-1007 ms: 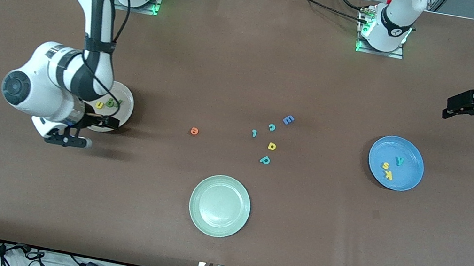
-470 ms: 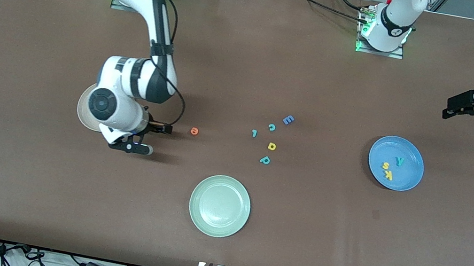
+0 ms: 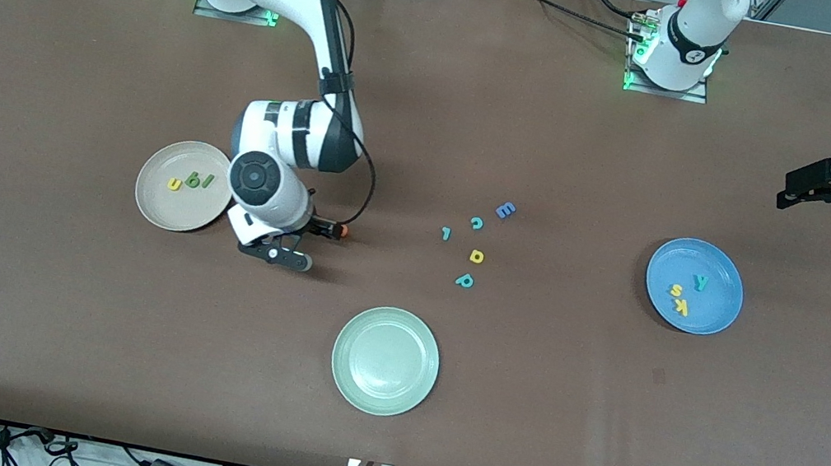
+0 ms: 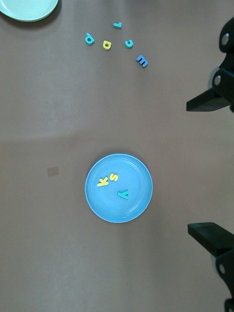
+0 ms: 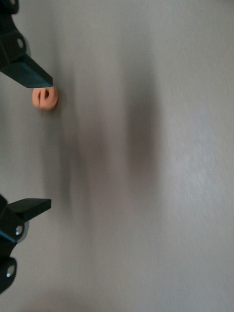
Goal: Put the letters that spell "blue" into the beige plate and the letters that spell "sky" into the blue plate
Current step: 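Reach the orange e with the right gripper and grasp it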
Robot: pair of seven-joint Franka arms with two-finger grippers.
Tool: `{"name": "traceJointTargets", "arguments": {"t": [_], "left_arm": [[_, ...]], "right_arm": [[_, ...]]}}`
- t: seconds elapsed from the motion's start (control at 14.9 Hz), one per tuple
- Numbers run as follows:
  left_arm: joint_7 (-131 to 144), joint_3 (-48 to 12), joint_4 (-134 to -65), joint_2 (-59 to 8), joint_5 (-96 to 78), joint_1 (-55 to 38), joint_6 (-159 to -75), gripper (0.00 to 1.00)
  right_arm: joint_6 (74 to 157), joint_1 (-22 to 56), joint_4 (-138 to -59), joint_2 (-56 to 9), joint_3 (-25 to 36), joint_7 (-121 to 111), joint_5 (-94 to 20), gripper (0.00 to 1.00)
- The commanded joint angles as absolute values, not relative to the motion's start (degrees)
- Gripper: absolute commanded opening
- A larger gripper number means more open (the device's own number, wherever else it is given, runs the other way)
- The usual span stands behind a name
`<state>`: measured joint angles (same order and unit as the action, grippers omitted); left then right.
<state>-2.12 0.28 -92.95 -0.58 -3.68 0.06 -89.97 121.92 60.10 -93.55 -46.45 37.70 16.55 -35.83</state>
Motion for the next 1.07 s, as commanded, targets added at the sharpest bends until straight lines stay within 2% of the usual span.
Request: {"name": "traceJointTargets", "arguments": {"t": [0.0,0.13,0.2,0.87,0.94,1.01], "left_arm": [[-1.76,0.26,-91.14,-1.41,-5.10,0.44,-88.68,1.00],[-1.76,0.35,-91.14,-1.41,-5.10,0.44,-88.77,1.00],[-1.76,0.35,-91.14,-1.41,-5.10,0.44,-88.77,1.00],[-1.76,0.35,-91.14,-1.76,-5.10,0.44,-88.86,1.00],[-1.76,0.35,-91.14,-1.76,-5.10,0.44,-88.86,1.00],[-1.76,0.26,-91.14,-1.76,-5.10,0.44,-88.86,1.00]], "right_arm": [[124.97,60.03,-92.29,-47.46,35.87,19.51,-35.86,1.00],[125.59,60.12,-92.20,-47.99,34.90,20.74,-35.69,1.00],[125.51,60.20,-91.94,-48.08,34.72,20.83,-35.77,0.92],[125.51,60.12,-88.86,-51.06,33.57,23.55,-35.24,0.88],[125.51,60.20,-88.86,-51.06,33.57,23.47,-35.24,0.86],[125.42,60.21,-88.86,-51.06,33.57,23.38,-35.16,0.76]]}}
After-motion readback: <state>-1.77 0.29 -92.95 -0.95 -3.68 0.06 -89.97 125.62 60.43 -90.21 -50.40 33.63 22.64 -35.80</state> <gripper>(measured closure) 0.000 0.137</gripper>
